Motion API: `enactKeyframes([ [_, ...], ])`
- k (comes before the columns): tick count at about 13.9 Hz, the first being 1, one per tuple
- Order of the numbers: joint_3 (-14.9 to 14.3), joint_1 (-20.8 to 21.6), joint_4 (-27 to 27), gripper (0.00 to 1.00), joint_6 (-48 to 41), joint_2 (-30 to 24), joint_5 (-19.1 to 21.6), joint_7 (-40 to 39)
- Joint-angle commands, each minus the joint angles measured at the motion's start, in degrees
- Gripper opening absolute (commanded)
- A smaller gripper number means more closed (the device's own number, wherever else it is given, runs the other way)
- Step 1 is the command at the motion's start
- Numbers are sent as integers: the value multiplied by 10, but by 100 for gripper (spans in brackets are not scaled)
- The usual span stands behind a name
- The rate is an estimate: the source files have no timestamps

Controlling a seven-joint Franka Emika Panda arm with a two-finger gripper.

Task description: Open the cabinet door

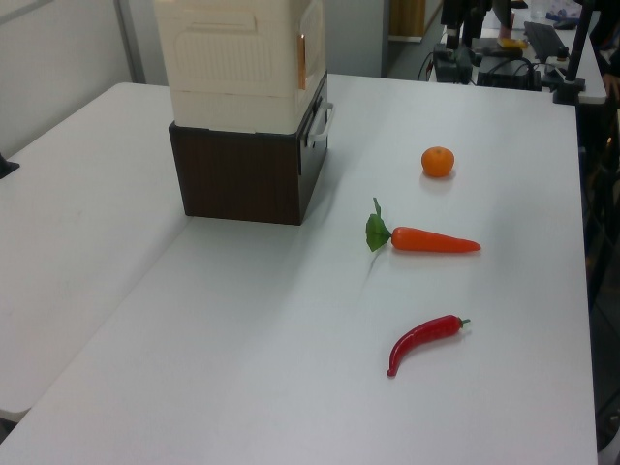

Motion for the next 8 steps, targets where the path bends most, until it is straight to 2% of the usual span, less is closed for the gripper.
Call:
enactKeyframes([
  [1,-3,-5,0,100,-30,-13,3,-4],
  [8,-1,-4,0,100,-27,-11,4,-13],
])
